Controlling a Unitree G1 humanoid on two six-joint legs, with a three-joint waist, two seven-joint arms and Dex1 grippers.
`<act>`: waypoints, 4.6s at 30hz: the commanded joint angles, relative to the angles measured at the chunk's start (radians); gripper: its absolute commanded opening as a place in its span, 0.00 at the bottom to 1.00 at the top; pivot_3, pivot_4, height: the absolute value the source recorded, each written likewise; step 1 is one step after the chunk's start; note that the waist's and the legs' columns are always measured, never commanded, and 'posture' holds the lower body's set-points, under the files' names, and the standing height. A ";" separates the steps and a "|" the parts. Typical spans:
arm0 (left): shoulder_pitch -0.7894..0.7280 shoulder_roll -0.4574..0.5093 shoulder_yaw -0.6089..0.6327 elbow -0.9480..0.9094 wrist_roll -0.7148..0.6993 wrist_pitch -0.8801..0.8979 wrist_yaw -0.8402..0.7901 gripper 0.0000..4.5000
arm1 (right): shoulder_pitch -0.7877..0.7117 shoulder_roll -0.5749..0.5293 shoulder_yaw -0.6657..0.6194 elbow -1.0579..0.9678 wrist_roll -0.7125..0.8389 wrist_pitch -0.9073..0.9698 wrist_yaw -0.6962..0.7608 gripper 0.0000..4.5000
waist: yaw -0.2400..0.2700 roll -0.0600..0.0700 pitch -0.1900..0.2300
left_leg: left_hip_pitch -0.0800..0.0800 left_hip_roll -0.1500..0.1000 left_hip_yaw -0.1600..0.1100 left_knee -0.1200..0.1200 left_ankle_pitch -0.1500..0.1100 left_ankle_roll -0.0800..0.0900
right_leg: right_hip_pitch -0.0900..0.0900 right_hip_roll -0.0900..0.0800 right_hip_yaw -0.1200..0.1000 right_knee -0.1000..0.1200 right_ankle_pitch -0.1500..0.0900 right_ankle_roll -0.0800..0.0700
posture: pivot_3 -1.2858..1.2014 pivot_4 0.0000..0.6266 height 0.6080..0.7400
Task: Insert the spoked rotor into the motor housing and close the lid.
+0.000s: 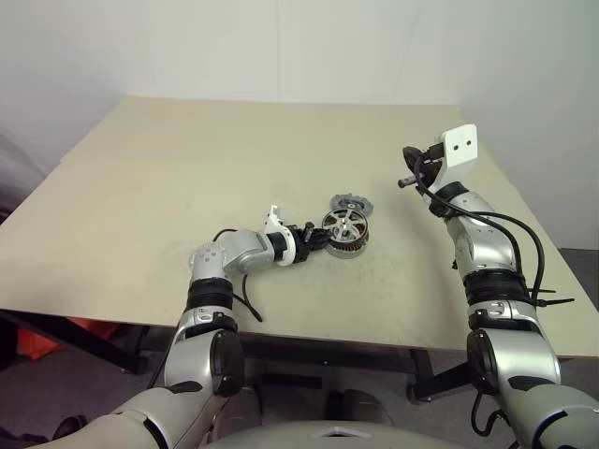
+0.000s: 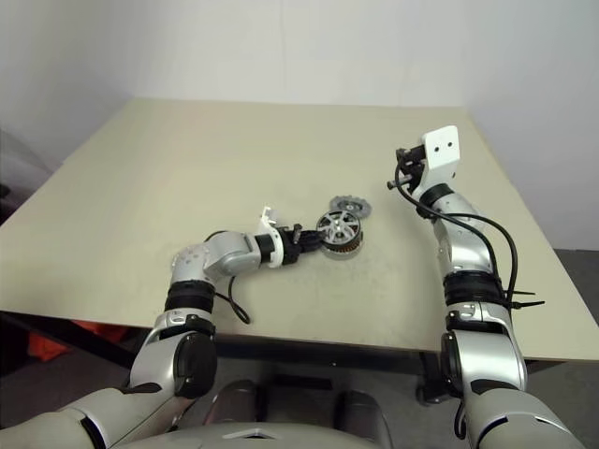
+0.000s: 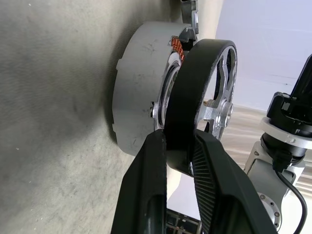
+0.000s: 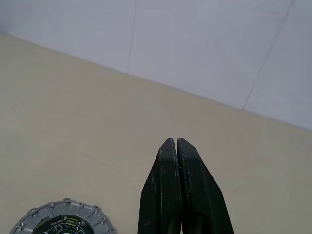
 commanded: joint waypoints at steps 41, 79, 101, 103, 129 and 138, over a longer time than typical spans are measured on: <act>0.151 0.198 -0.020 -0.499 -0.104 -0.108 -0.065 0.44 | 0.251 0.004 0.157 -0.426 0.121 0.259 0.352 0.00 | -0.003 0.000 0.000 | -0.001 0.001 -0.001 0.000 -0.001 0.001 | 0.000 0.001 0.000 -0.001 0.000 0.000 | 0.52 0.00 1.00; 0.161 0.264 -0.073 -0.476 -0.027 -0.252 -0.146 0.44 | 0.174 -0.011 0.198 -0.423 0.065 0.311 0.367 0.00 | -0.006 0.000 0.000 | 0.010 0.000 -0.011 -0.002 0.001 -0.004 | 0.010 0.001 0.001 -0.002 -0.004 0.009 | 0.52 0.00 1.00; 0.148 0.270 -0.077 -0.459 0.062 -0.269 -0.219 0.45 | -0.254 -0.170 0.626 0.175 -0.343 -0.332 0.929 0.50 | -0.008 0.000 0.000 | 0.006 0.001 -0.011 0.000 -0.001 -0.002 | 0.007 0.001 0.000 0.000 0.001 0.000 | 0.52 0.00 1.00; 0.156 0.269 -0.074 -0.468 0.062 -0.271 -0.217 0.45 | -0.268 -0.158 0.628 0.224 -0.357 -0.369 0.926 0.50 | -0.008 0.000 0.000 | 0.005 0.001 -0.011 0.000 -0.001 -0.001 | 0.006 0.001 0.000 0.000 0.001 0.000 | 0.52 0.00 1.00; 0.167 0.265 -0.072 -0.479 0.072 -0.274 -0.213 0.45 | -0.153 -0.162 0.590 0.096 -0.361 -0.338 0.931 0.50 | -0.012 -0.001 0.000 | 0.009 0.002 -0.011 0.001 -0.001 -0.001 | 0.010 0.001 0.000 0.000 0.001 0.000 | 0.52 0.00 1.00; 0.205 0.238 -0.074 -0.524 0.065 -0.278 -0.194 0.45 | -0.224 -0.122 0.593 0.174 -0.418 -0.353 0.860 0.00 | -0.036 -0.002 0.000 | 0.010 0.002 -0.011 0.001 -0.001 -0.002 | 0.010 0.002 0.000 0.002 0.001 0.000 | 0.52 0.00 1.00</act>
